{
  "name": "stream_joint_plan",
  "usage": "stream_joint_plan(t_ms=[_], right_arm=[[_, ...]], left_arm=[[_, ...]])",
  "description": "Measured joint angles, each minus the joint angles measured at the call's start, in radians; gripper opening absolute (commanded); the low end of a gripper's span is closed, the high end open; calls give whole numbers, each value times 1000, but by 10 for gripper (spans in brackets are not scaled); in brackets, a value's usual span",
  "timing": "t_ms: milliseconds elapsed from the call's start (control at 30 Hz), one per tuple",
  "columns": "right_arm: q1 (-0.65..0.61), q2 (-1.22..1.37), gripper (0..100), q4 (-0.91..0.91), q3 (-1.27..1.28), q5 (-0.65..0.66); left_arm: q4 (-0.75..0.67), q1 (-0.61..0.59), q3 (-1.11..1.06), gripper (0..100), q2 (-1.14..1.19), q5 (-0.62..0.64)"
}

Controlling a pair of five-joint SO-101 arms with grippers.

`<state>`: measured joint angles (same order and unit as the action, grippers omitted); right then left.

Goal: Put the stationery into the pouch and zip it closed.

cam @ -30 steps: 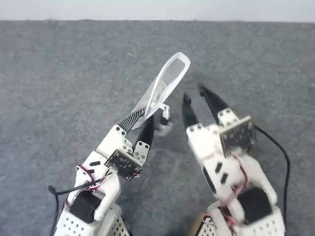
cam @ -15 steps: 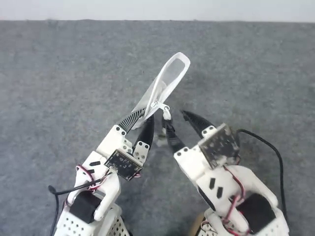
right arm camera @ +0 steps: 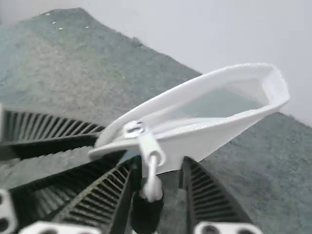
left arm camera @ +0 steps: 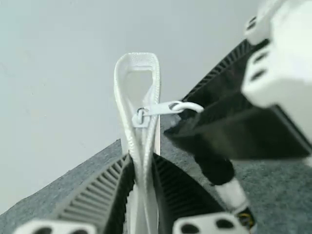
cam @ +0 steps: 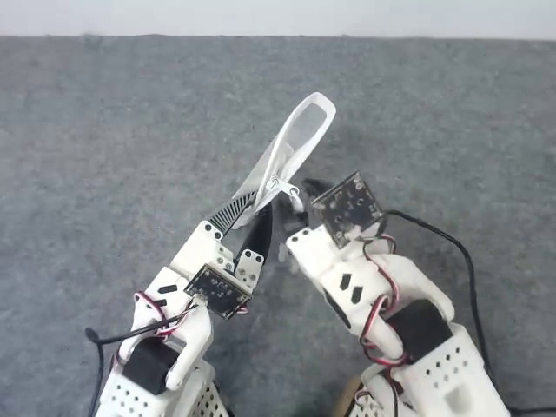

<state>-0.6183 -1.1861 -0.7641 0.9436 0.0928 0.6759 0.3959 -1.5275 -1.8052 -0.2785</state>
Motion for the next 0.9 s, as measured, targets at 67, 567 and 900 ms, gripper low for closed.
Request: stream_joint_plan(t_ms=[67, 567, 900], right_arm=[[18, 5, 13, 25, 0, 0], [135, 8, 6, 124, 3, -109], [138, 26, 6, 203, 5, -123]], left_arm=[[0, 0, 0, 9, 0, 0], [0, 2, 0, 9, 0, 0], [-2, 0, 0, 9, 0, 0]])
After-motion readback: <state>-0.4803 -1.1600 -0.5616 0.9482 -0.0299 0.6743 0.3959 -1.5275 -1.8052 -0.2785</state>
